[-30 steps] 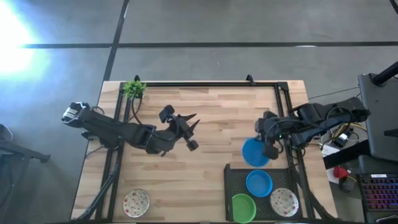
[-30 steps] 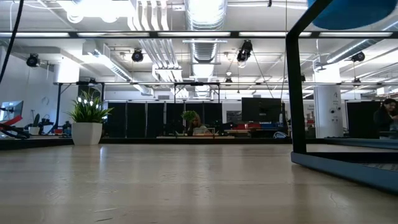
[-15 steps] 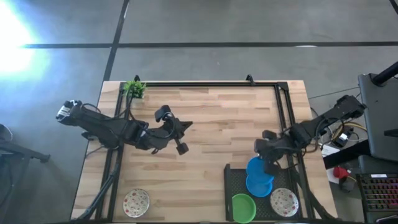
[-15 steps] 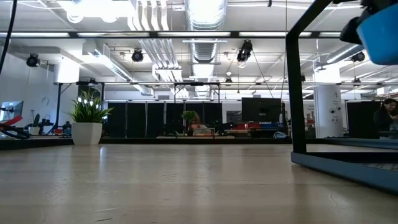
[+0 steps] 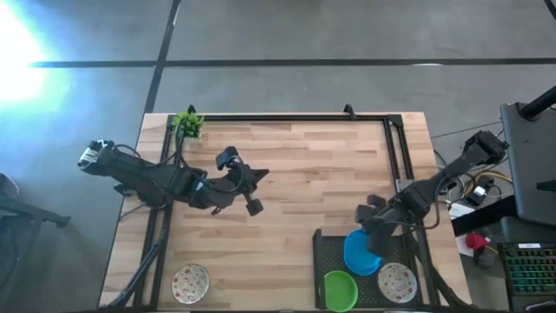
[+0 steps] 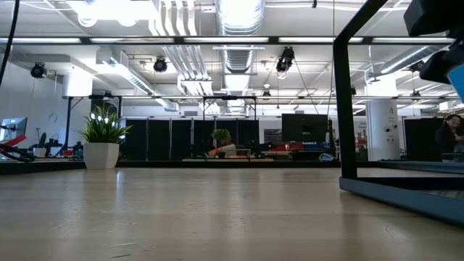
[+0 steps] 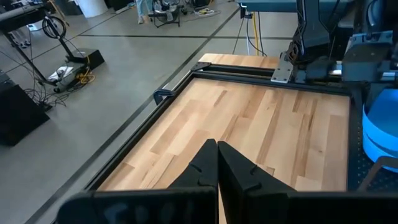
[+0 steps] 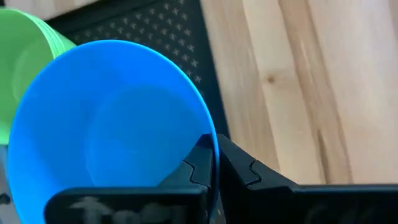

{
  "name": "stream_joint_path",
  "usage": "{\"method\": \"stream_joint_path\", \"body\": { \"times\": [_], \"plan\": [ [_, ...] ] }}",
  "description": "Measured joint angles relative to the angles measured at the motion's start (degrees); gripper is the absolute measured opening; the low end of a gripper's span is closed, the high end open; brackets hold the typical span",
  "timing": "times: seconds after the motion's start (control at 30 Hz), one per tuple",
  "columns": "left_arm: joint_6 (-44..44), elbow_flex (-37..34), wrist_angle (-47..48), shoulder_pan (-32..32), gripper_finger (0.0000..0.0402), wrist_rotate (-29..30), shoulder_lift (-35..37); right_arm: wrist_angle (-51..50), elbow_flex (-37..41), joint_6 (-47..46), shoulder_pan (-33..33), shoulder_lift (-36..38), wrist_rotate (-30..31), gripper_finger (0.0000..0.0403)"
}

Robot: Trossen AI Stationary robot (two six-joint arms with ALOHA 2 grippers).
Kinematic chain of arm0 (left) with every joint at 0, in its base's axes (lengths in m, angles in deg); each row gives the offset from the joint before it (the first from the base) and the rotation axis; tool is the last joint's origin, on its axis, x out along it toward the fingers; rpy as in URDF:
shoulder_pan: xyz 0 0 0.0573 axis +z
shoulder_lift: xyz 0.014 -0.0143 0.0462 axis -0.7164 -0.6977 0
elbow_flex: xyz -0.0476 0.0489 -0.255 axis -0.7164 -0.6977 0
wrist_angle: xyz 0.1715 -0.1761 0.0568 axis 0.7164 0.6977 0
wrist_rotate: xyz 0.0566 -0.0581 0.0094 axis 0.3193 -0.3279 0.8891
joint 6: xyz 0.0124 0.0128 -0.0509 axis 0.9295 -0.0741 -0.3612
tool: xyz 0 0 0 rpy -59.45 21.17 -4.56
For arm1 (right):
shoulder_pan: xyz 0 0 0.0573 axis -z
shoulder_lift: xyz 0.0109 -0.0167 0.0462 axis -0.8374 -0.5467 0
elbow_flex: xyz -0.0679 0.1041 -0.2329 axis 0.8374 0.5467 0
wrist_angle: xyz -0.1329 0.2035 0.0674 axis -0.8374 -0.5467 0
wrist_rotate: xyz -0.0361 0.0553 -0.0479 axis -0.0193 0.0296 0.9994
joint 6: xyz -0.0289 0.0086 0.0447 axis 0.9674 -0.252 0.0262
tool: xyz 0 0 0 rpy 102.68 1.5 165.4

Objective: Pick & Place Mini bowls
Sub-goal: Stack the blue bowl on top of the blue bowls on the shelf

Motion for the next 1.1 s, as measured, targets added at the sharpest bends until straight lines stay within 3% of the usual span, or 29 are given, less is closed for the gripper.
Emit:
{"method": "stream_joint_path", "body": {
  "times": [0.37,1.1],
  "plan": [
    [-0.1,0.0,0.0,0.0,0.0000,-0.3,0.0,2.6,3.1,0.5,-0.4,-0.1,-3.3,0.0008],
    [-0.2,0.0,0.0,0.0,0.0000,-0.2,0.0,8.2,5.6,0.9,-0.4,-0.2,-3.5,0.0009]
  ]
}}
